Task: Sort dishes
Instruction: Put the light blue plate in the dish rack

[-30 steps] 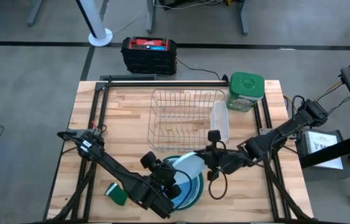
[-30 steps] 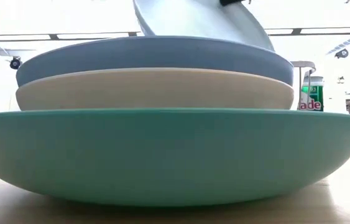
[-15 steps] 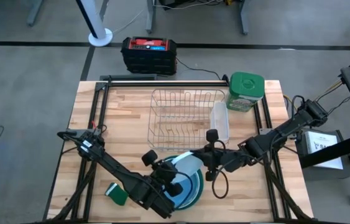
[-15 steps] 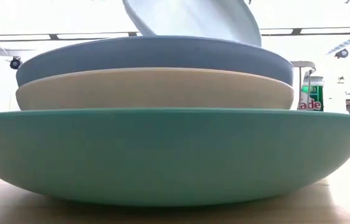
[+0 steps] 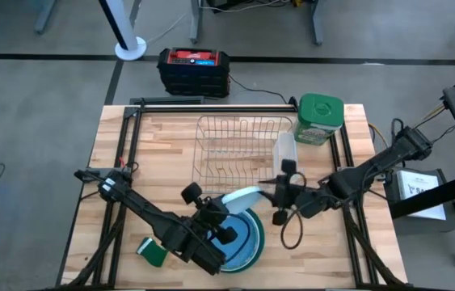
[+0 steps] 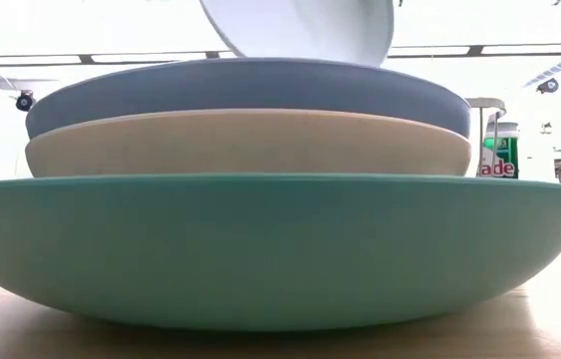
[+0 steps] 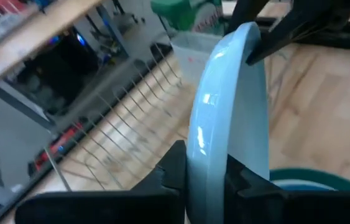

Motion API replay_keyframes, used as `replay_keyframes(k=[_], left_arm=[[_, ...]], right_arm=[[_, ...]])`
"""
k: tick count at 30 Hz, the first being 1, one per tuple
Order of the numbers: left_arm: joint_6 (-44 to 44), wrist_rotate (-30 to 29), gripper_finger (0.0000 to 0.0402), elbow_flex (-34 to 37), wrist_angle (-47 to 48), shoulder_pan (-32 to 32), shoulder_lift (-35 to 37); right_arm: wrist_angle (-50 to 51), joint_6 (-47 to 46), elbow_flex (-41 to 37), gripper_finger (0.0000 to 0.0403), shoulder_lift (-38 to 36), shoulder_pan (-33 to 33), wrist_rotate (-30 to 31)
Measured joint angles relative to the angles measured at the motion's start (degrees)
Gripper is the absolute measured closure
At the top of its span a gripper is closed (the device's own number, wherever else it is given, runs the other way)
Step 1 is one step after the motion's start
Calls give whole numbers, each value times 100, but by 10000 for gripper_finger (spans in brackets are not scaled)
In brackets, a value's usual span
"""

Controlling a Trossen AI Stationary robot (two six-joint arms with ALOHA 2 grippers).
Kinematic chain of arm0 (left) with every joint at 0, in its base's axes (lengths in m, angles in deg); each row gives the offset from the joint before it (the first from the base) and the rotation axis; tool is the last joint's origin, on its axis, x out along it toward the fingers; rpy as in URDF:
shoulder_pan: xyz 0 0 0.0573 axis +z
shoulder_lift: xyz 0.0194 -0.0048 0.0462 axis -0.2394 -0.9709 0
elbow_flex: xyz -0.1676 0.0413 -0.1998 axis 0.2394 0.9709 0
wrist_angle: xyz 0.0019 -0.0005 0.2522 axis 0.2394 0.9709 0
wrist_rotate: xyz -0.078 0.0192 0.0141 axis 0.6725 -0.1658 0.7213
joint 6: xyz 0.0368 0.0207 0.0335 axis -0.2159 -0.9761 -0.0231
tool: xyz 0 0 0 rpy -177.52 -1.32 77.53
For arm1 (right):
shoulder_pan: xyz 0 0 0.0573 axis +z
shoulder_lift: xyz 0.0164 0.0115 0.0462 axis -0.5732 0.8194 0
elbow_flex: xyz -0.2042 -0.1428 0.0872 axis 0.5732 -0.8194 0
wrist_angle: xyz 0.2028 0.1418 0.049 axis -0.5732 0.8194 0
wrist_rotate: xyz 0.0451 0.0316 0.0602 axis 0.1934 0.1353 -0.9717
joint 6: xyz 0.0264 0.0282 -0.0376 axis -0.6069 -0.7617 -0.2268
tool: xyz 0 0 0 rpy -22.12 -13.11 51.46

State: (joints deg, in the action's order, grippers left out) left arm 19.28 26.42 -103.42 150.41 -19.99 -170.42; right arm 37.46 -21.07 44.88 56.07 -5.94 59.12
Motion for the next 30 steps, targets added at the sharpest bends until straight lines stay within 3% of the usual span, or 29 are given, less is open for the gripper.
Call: replay_keyframes(k=[10, 16, 25, 30], left_arm=[[-1064, -199, 378, -23, 5, 536, 565], [-1457, -159, 378, 43, 6, 1139, 1170], [-1070, 1417, 378, 465, 4, 2716, 1889], [-1043, 1862, 378, 1107, -1, 3440, 2099]], right_arm=[[2292, -1803, -12, 220, -1562, 39, 64], [2577, -2388, -500, 220, -2271, 70, 69], [2541, -2906, -1135, 222, -2586, 70, 192], [2521, -3020, -1234, 222, -2569, 70, 203]])
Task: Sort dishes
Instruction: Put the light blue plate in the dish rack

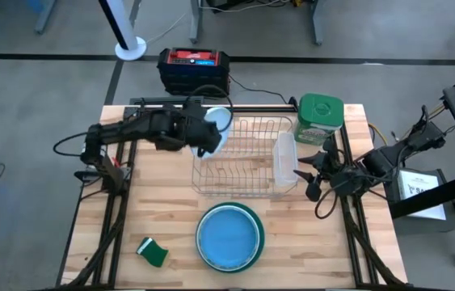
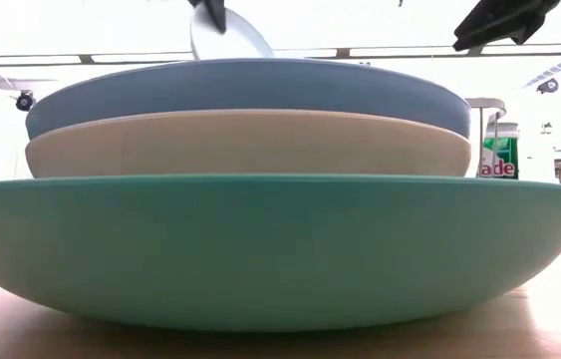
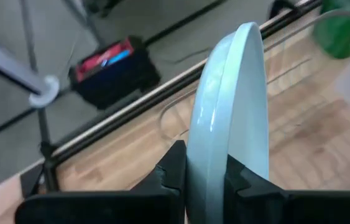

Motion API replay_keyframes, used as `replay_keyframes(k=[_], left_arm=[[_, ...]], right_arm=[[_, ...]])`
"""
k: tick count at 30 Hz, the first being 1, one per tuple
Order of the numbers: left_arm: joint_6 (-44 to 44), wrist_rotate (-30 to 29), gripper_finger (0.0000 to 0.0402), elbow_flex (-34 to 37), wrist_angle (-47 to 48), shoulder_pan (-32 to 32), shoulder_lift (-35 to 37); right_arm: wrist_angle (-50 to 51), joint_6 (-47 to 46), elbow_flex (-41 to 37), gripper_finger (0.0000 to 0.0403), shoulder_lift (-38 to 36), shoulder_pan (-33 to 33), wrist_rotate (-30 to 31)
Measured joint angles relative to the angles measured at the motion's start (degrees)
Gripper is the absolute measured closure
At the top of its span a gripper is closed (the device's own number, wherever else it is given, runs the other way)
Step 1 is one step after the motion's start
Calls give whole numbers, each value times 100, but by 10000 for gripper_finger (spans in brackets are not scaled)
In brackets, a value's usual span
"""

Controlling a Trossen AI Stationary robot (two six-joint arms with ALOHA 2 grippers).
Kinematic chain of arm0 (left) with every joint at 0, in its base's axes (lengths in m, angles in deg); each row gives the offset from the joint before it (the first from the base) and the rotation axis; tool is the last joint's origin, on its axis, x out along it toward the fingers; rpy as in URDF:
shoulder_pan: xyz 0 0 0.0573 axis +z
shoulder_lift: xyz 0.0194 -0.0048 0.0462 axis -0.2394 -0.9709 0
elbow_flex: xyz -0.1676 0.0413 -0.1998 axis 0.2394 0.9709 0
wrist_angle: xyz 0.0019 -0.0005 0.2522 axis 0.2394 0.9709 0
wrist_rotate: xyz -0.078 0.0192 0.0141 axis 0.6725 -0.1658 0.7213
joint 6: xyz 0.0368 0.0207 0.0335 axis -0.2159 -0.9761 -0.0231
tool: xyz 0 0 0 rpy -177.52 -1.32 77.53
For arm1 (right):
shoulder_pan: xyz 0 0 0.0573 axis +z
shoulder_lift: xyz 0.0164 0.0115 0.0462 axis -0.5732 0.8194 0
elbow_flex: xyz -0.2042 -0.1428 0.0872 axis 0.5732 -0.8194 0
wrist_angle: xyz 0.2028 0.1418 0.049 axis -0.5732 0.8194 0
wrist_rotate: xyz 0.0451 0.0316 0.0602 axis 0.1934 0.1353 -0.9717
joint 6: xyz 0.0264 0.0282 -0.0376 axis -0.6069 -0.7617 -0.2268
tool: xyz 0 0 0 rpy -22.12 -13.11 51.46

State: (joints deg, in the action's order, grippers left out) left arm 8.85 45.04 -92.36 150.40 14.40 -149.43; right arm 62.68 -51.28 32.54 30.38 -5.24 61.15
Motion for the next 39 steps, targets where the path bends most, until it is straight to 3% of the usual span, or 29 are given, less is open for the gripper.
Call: replay_keyframes(k=[16, 39], left_arm=[[608, 174, 378, 1443, -81, 265, 55], [941, 85, 367, 1461, -48, 200, -570]], right_arm=[[-49, -43, -14, 222, 9, -2, 2], [-125, -19, -20, 222, 197, -2, 44]])
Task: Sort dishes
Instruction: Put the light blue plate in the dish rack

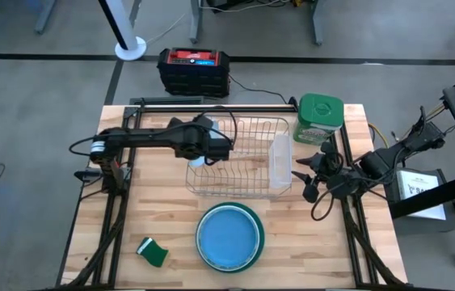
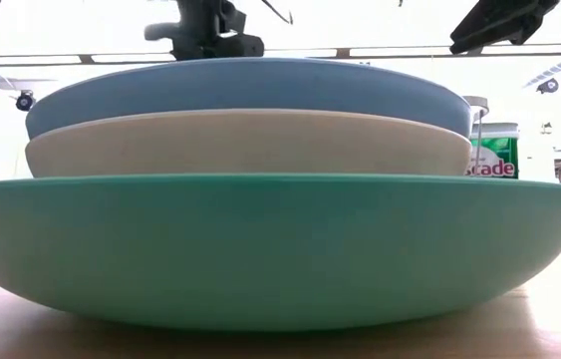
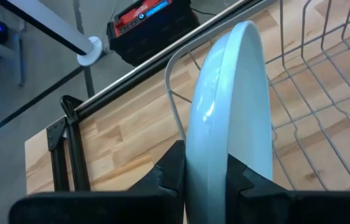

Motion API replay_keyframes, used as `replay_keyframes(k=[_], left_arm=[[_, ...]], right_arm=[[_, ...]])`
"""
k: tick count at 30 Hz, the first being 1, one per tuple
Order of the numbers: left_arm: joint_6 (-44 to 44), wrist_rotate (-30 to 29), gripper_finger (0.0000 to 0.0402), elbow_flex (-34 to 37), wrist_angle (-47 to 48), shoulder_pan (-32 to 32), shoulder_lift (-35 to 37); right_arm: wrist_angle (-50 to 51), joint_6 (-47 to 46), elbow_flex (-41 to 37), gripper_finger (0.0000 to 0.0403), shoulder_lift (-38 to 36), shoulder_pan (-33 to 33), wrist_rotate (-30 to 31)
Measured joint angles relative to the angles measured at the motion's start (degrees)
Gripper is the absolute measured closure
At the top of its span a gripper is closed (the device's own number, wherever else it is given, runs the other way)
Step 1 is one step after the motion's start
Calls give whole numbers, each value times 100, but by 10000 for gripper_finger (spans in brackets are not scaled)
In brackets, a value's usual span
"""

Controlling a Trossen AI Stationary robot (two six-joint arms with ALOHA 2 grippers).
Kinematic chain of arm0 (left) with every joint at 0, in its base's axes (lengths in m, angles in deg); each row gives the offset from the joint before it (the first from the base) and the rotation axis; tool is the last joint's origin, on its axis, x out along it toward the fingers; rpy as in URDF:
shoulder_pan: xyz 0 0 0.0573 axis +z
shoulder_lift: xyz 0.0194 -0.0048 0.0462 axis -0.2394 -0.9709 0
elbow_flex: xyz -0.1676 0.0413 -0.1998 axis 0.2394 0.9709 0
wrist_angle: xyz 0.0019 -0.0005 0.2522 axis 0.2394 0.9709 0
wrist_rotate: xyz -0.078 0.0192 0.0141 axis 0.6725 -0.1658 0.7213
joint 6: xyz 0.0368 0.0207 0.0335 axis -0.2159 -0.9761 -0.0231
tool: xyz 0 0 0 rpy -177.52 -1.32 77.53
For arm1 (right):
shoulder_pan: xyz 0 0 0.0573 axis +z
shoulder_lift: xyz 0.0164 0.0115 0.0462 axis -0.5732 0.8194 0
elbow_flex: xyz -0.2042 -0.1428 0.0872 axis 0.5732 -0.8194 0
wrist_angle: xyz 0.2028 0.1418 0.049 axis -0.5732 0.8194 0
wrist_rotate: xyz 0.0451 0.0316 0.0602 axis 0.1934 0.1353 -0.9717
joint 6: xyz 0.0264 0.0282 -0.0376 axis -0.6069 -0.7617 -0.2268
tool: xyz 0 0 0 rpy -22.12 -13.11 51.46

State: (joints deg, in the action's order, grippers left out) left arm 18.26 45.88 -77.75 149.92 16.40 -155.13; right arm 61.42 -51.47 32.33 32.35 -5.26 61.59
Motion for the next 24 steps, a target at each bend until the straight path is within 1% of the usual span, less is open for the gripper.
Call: replay_keyframes(k=[11, 24], left_arm=[[110, 23, 364, -4, -94, -9, -44], [98, 271, 343, 2, -131, -10, -46]], right_arm=[[-8, 7, 0, 222, 24, -2, 4], [-8, 11, 0, 222, 22, -2, 2]])
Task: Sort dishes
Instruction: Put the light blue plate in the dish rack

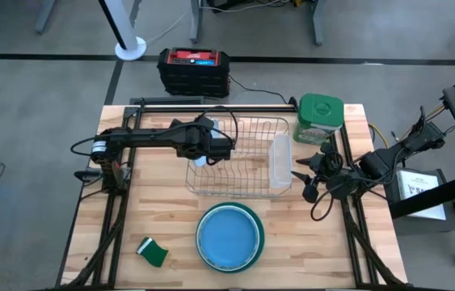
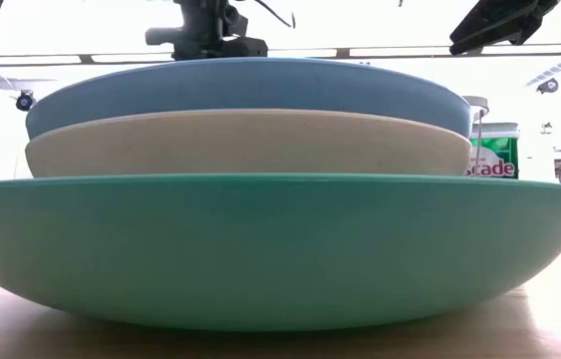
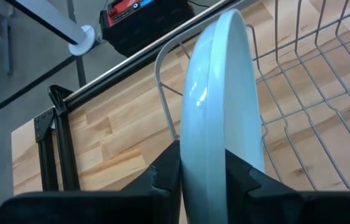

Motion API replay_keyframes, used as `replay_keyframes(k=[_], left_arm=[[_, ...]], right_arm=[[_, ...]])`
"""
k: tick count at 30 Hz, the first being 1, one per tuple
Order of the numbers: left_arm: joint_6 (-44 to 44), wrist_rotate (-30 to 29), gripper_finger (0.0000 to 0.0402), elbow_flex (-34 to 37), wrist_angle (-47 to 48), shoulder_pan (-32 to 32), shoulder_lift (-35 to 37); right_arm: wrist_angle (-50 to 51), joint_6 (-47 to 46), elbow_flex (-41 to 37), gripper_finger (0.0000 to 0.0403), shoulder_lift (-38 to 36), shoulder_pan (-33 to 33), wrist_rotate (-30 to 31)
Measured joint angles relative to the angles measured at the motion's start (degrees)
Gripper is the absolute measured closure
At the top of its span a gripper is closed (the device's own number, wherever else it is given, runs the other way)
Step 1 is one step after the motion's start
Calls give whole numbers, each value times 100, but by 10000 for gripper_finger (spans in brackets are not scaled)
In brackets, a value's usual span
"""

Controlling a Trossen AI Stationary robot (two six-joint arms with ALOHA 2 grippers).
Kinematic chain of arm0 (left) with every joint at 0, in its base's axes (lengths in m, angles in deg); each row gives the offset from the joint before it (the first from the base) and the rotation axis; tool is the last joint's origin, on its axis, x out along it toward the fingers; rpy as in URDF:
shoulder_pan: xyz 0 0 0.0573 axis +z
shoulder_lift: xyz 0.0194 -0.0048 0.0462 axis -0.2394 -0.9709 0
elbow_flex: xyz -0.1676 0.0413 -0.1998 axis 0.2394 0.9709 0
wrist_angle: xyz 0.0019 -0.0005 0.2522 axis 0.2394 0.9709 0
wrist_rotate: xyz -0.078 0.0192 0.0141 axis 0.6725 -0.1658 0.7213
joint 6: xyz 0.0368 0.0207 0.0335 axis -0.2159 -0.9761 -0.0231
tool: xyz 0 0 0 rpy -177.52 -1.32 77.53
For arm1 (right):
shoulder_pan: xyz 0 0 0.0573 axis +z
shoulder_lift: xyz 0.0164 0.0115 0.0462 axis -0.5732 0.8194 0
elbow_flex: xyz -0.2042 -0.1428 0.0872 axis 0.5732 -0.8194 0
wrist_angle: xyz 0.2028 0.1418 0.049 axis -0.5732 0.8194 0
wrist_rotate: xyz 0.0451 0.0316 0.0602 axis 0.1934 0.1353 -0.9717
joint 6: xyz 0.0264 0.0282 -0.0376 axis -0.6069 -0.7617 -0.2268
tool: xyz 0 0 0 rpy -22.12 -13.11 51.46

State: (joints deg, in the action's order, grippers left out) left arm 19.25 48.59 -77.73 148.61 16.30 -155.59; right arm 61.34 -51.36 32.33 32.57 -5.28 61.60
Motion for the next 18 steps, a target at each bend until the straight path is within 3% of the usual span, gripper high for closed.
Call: replay_keyframes(k=[18], left_arm=[[-10, 181, 306, 9, -56, -1, -11]], right_arm=[[0, 4, 0, 222, 0, 2, 0]])
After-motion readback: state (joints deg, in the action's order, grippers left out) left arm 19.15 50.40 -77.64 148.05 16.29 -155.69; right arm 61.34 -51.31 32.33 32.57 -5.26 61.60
